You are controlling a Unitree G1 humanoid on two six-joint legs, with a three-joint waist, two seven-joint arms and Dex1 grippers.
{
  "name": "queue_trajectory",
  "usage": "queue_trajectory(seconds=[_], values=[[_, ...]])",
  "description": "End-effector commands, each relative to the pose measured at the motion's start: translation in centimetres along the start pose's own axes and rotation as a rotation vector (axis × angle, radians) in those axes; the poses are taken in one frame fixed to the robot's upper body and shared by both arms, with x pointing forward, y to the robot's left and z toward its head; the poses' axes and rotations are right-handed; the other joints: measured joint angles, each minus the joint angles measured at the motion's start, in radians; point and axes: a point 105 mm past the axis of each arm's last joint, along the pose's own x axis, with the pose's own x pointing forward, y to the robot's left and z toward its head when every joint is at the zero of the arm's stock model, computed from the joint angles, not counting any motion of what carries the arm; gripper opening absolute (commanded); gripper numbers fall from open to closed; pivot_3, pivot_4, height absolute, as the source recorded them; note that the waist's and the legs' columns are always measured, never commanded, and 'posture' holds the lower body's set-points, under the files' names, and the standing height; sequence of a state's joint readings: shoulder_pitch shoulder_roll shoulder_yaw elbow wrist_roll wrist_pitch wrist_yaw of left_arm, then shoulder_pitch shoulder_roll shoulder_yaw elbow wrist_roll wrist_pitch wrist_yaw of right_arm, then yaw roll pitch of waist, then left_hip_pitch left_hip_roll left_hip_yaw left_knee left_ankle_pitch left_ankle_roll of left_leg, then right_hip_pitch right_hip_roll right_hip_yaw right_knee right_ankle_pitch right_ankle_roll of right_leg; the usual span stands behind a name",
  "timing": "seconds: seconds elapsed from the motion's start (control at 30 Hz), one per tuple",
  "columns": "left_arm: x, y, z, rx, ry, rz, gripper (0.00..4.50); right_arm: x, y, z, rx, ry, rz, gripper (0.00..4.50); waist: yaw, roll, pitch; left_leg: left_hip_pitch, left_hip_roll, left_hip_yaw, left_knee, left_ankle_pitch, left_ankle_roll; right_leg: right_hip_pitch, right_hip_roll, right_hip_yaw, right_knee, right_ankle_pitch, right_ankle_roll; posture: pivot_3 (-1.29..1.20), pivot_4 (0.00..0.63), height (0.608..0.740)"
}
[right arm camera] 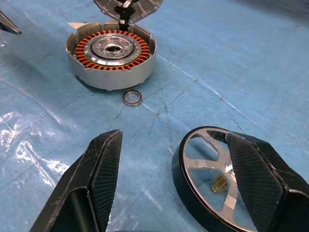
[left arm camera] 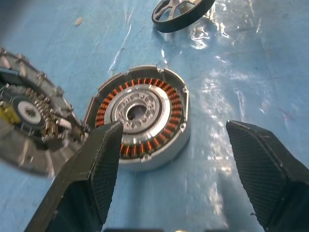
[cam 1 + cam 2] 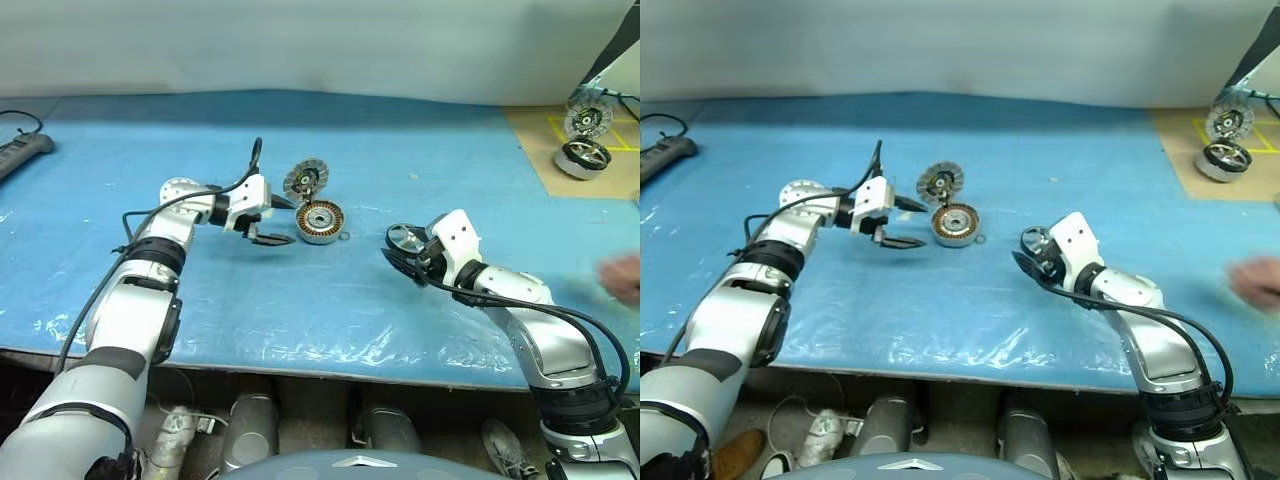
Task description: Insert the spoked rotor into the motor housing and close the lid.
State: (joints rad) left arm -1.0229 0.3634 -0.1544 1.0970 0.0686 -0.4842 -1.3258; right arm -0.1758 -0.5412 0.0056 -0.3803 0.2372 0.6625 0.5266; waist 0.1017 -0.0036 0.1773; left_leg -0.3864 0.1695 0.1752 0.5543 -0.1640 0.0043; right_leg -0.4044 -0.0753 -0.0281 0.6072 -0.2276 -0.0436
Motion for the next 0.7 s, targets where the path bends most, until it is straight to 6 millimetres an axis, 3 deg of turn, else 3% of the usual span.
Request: queue_trajectory(seconds=[0.03,0.33,0.7], values=[[1.8,0.6,0.9,0.058,0.038,-0.006,3.64,-0.3,0.0,1.6,-0.030,-0.057,-0.010,3.64,0.000,0.000,0.000,0.000,0.000,0.000,0.000,0.000,0.000,0.000,0.000,0.000,0.000,0.000,0.000,0.00,0.150,0.740],[3.9,1.3,1.1,0.104,0.161,-0.023,3.64,-1.0,0.1,0.8,-0.008,-0.055,-0.078,3.64,-0.003,-0.001,0.001,0.000,0.000,0.000,-0.001,0.000,0.000,-0.001,0.000,-0.001,0.000,0.000,0.000,0.00,0.150,0.740],[4.3,0.9,-0.4,0.193,0.333,-0.090,3.64,-1.9,0.3,-0.2,0.015,-0.039,-0.142,3.64,-0.001,-0.002,0.001,0.000,0.000,-0.001,-0.001,-0.001,0.001,0.000,0.000,-0.001,-0.001,0.000,0.000,0.00,0.150,0.740]])
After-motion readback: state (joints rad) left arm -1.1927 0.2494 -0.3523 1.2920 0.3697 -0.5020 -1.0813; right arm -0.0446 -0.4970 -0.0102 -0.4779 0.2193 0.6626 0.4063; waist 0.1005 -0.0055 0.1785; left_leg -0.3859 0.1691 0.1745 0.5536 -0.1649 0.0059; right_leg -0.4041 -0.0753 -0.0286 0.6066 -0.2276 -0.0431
